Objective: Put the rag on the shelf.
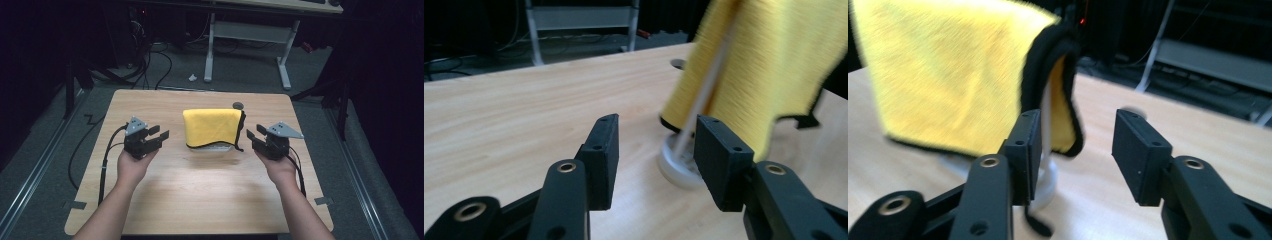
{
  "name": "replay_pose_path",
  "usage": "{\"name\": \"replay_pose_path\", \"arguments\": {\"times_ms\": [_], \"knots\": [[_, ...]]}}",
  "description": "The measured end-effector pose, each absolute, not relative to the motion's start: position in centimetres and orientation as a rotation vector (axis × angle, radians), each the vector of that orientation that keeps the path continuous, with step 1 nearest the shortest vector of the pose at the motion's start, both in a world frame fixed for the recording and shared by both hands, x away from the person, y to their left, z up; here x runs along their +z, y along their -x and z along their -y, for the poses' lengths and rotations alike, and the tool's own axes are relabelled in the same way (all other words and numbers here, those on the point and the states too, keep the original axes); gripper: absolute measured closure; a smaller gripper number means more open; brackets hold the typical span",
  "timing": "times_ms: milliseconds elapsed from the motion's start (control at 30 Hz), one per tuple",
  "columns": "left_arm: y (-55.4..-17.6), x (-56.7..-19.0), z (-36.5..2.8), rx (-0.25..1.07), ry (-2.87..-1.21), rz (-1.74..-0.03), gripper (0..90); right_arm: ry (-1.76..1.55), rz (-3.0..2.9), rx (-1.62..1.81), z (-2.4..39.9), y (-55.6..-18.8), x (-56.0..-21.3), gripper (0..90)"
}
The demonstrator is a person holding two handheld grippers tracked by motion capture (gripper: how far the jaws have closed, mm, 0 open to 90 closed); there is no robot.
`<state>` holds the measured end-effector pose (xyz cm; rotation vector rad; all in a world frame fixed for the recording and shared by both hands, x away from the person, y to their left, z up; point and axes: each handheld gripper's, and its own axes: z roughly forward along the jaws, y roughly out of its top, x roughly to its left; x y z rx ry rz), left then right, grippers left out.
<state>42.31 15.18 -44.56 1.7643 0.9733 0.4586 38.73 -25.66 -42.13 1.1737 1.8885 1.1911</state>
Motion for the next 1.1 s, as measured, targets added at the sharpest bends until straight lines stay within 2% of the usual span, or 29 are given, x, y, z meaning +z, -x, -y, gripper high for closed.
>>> {"name": "replay_pose_path", "arguments": {"times_ms": [100,300,467,667,767,867,1100], "knots": [[-40.3,-45.1,-15.0,0.466,-1.790,-0.935,53.1,-1.161,-1.888,1.198,25.6,-37.6,-42.4,53.9],[-35.9,-47.2,-14.9,0.387,-1.811,-0.881,51.8,-1.117,-1.928,1.198,25.6,-34.0,-44.0,54.0],[-31.6,-50.3,-13.9,0.334,-1.908,-0.875,50.8,-1.139,-1.963,1.180,25.5,-30.7,-47.2,53.3],[-28.7,-51.7,-12.8,0.317,-1.964,-0.842,48.9,-1.161,-2.028,1.120,24.6,-28.5,-50.1,52.8],[-28.0,-52.4,-11.7,0.175,-1.999,-0.844,49.1,-1.190,-2.022,1.116,24.5,-27.1,-51.1,51.6],[-27.7,-52.9,-10.2,0.254,-2.088,-0.759,48.3,-1.239,-2.036,1.109,24.8,-26.3,-52.0,49.9],[-28.2,-52.9,-10.2,0.247,-2.075,-0.765,48.0,-1.236,-2.009,1.078,25.1,-26.5,-52.0,50.3]]}}
